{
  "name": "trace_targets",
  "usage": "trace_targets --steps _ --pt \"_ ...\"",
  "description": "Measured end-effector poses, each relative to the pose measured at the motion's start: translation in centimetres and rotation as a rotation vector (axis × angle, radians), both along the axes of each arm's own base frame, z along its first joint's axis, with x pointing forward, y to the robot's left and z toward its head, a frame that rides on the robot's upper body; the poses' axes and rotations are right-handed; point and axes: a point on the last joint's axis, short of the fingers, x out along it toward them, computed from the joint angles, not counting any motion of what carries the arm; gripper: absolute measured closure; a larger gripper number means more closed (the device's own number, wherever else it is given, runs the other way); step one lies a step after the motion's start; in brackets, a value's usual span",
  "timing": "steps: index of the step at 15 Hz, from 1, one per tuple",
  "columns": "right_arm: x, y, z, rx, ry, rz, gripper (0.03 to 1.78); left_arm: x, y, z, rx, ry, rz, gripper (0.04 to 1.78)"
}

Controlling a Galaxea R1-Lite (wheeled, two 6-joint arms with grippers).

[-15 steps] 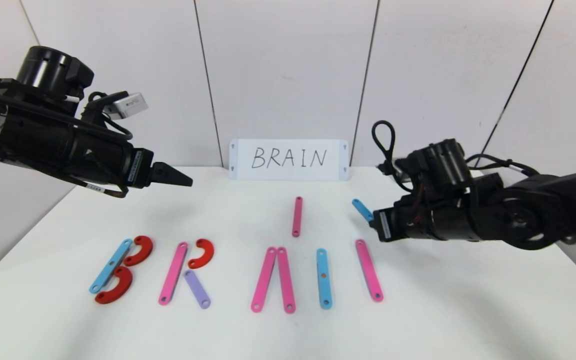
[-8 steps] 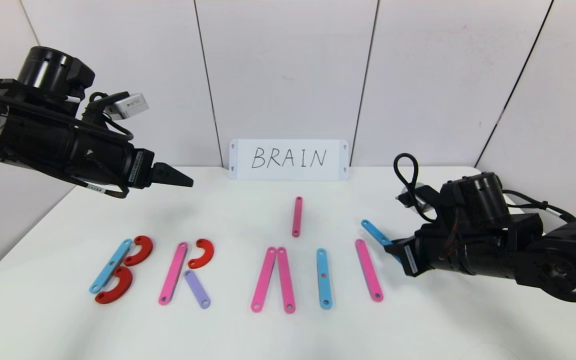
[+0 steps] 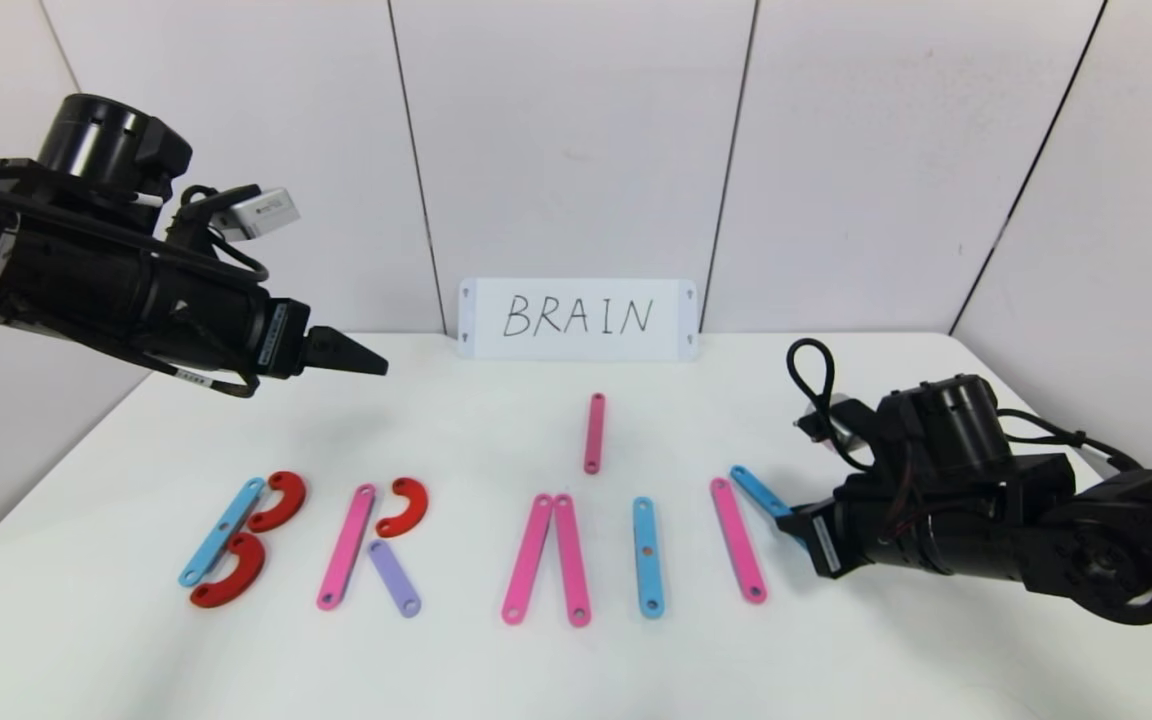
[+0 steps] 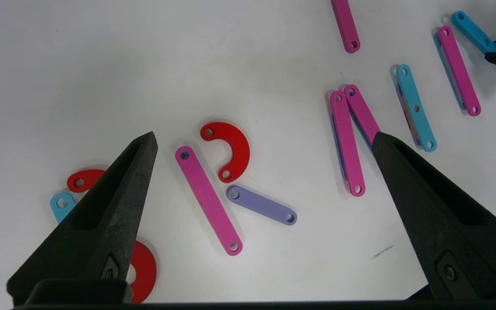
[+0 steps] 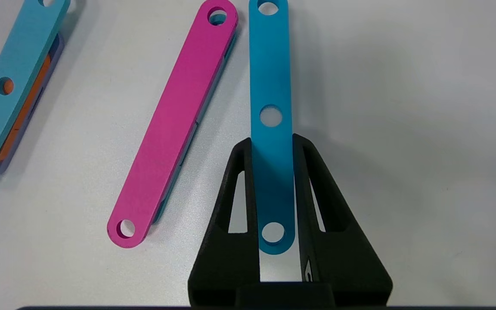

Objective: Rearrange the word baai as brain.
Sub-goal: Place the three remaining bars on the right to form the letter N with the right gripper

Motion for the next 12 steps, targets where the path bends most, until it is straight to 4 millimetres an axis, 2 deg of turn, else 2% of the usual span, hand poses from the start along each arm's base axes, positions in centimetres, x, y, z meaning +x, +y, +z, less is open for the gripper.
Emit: trace_targets --steps 12 --pt "0.0 -1.1 -0.8 -0.017 0.014 0.045 1.54 0.0 0.0 0.0 0.000 0.001 -0.001 0.08"
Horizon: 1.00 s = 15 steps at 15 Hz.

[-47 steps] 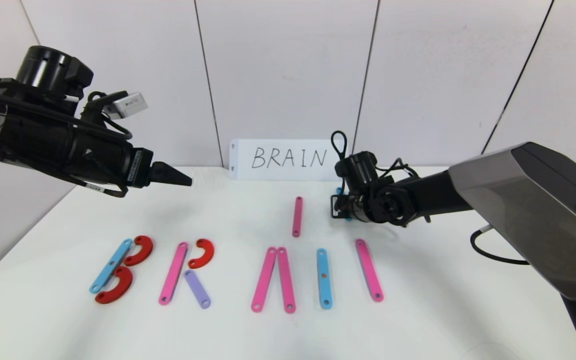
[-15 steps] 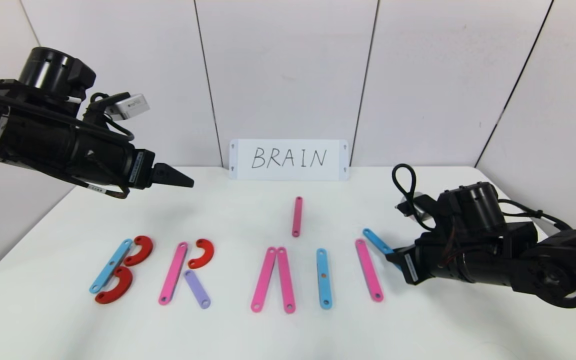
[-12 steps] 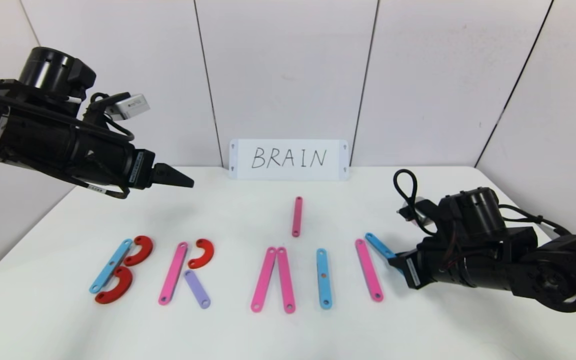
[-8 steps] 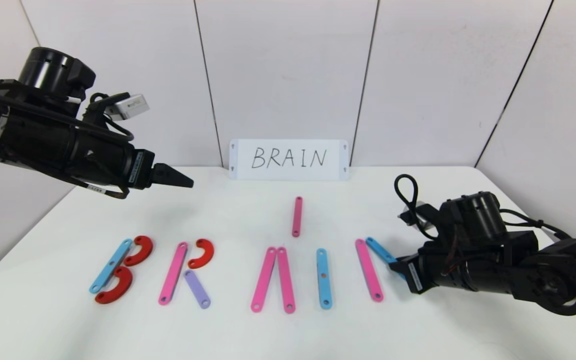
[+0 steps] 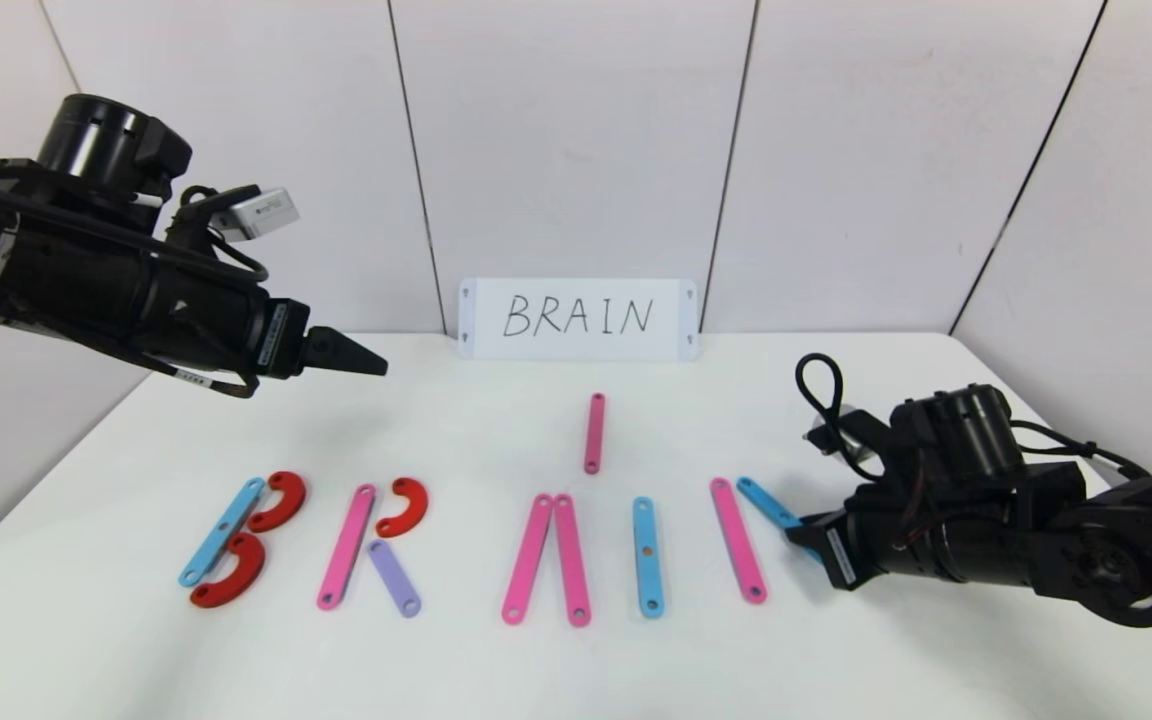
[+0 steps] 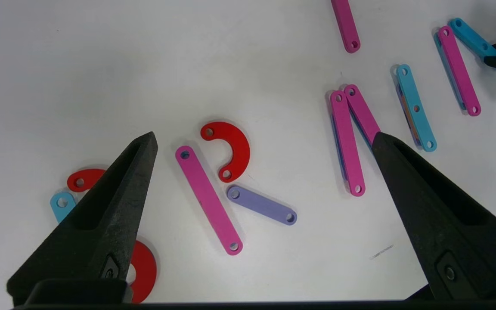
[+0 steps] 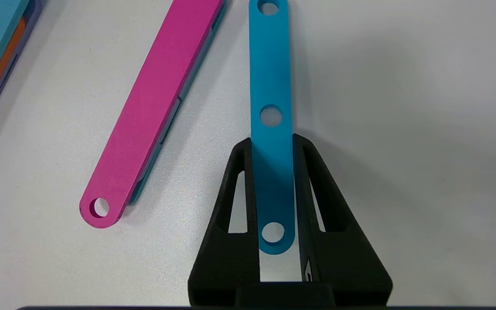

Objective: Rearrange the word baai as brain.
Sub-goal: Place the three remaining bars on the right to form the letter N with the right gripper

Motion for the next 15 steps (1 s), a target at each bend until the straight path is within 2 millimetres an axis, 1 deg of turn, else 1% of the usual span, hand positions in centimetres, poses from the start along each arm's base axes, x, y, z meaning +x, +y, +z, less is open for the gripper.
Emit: trace_targets --steps 6,8,9,10,11,12,15 --pt "0.12 0.03 -0.33 0.019 -0.044 0.002 1.53 -0.03 -0.05 -0.06 0.000 0.001 -0.002 0.08" --pt "0.12 -0.01 -0.53 0.017 -0.038 0.002 1.48 -0.04 -0.08 -0.06 0.000 0.001 -0.003 0.08" --pt "0.12 -0.03 -0.57 0.016 -0.036 0.001 1.41 -0.06 -0.11 -0.07 0.000 0.001 -0.004 0.08" --pt "0.12 -0.05 -0.58 0.016 -0.036 0.001 1.33 -0.06 -0.11 -0.09 0.001 0.002 -0.004 0.08" --pt "0.11 -0.08 -0.56 0.016 -0.036 0.000 1.20 -0.06 -0.12 -0.09 0.000 0.002 -0.004 0.08" --pt "0.11 -0.11 -0.52 0.016 -0.038 -0.001 1.06 -0.06 -0.13 -0.08 0.000 0.001 -0.004 0.08" --pt "0.10 -0.27 -0.18 0.019 -0.050 -0.005 0.53 -0.07 -0.17 -0.09 0.001 0.002 -0.006 0.08"
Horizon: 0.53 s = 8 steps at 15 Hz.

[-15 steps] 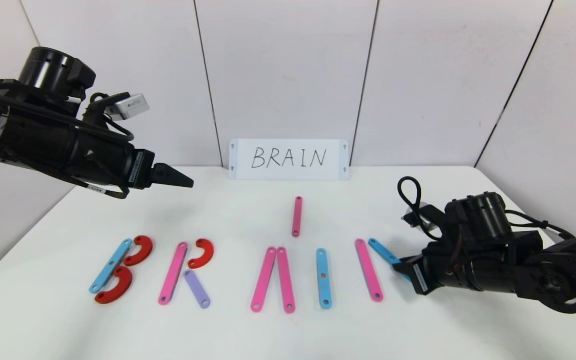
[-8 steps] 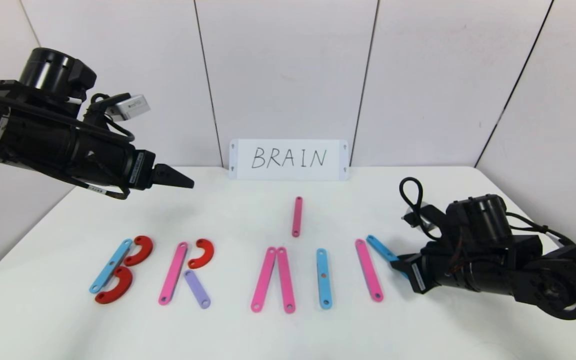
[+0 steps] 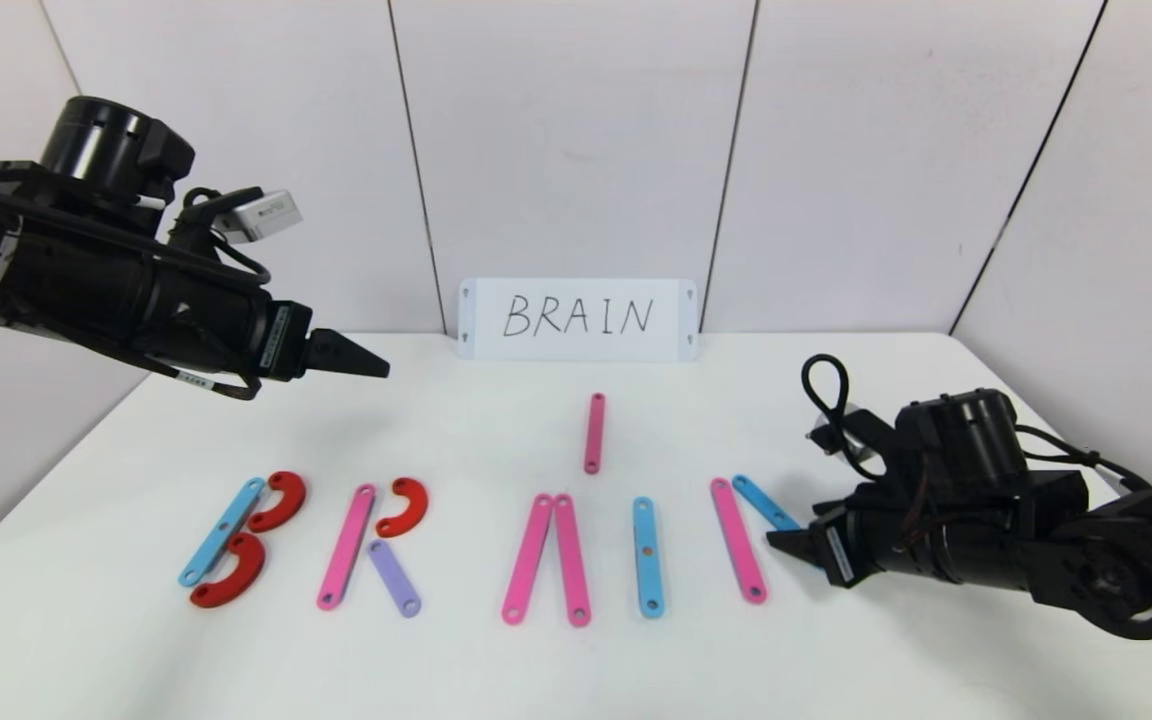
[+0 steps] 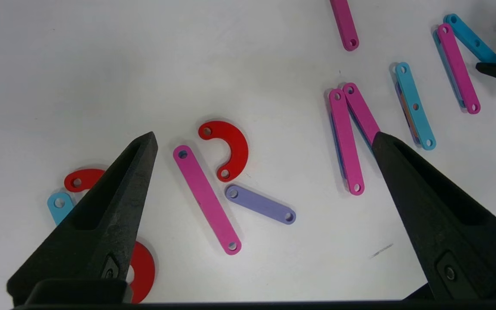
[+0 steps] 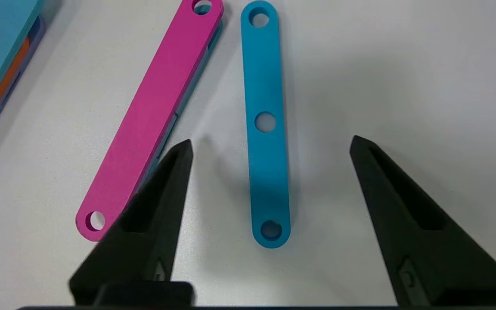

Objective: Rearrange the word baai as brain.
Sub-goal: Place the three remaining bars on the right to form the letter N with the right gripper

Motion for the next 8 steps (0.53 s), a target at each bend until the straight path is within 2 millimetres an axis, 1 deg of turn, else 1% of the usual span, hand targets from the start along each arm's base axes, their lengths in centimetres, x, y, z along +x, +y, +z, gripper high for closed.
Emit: trace_targets --steps 2,4,6,8 --pt "0.1 -0.2 0.6 0.005 -0.019 -0.012 0.27 0.0 0.0 0.0 0.000 0.000 0.000 0.08" --pt "0.3 -0.4 1.2 0.011 -0.042 -0.024 0.12 0.0 0.0 0.0 -0.001 0.000 -0.001 0.08" --pt "0.7 -0.4 1.9 0.019 -0.064 -0.033 0.08 0.0 0.0 0.0 0.000 0.000 -0.001 0.08" --pt "1.5 0.0 2.8 0.030 -0.097 -0.039 0.08 0.0 0.0 0.0 0.000 0.000 -0.001 0.08"
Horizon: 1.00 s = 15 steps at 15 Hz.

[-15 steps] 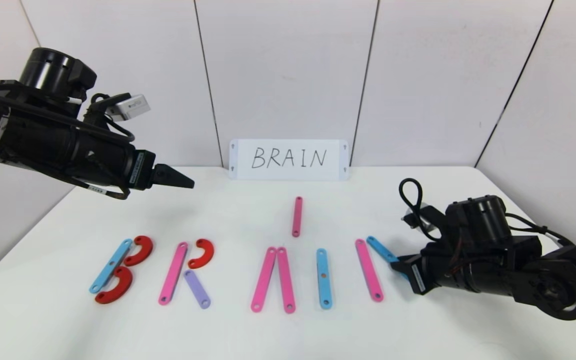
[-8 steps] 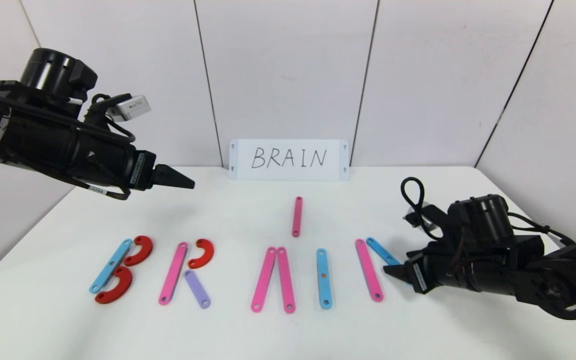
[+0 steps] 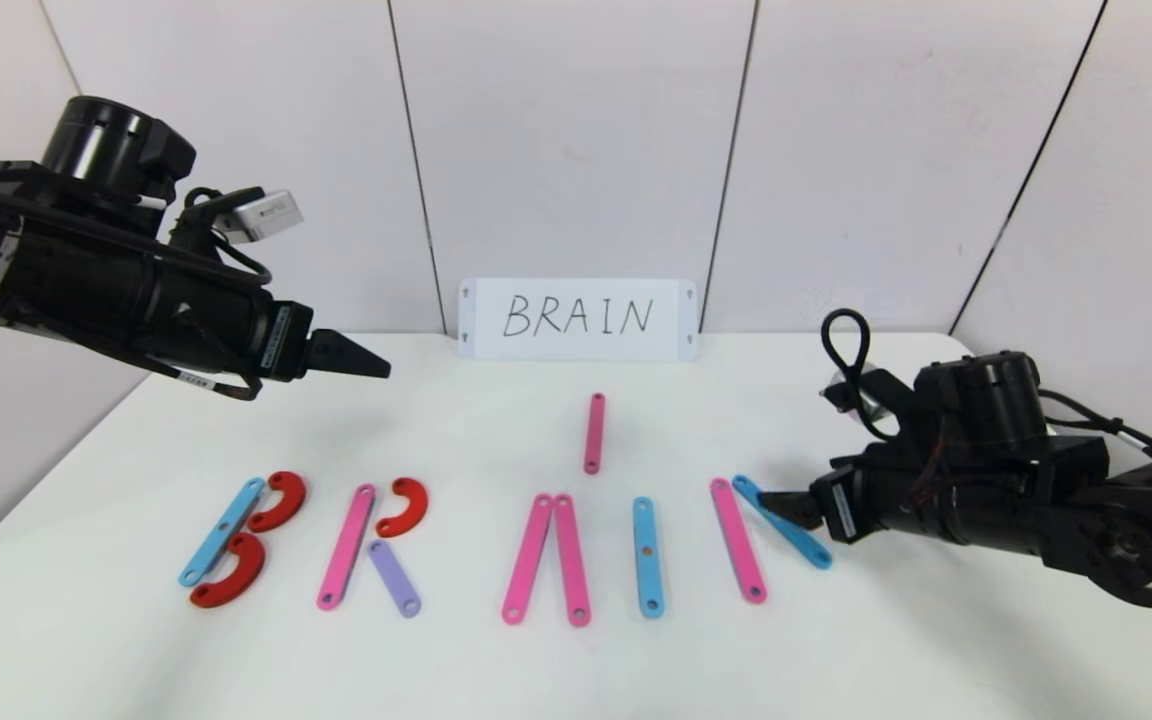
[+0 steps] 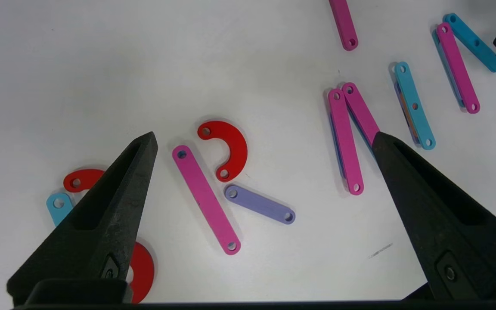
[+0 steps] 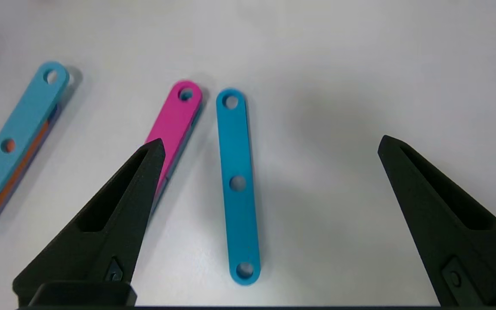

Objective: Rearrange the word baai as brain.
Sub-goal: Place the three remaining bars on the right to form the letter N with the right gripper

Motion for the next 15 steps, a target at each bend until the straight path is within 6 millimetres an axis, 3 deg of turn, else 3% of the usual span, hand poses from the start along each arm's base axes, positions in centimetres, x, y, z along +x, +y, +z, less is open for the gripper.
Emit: trace_targets --steps 3,5,9,15 --pt "1.7 2.4 1.9 0.013 -0.047 -0.027 0.08 0.0 -0.1 -0.1 0.001 0.001 -0.001 0.08" --pt "2.7 5.0 2.9 0.032 -0.057 -0.055 0.08 0.1 -0.1 -0.1 0.002 0.001 0.000 0.08" --pt "4.8 10.3 3.1 0.049 -0.079 -0.089 0.08 0.1 -0.1 -0.1 0.002 0.001 0.000 0.08" --pt "7.1 15.9 2.1 0.037 -0.057 -0.113 0.08 0.1 -0.1 0.0 0.001 -0.002 0.000 0.08"
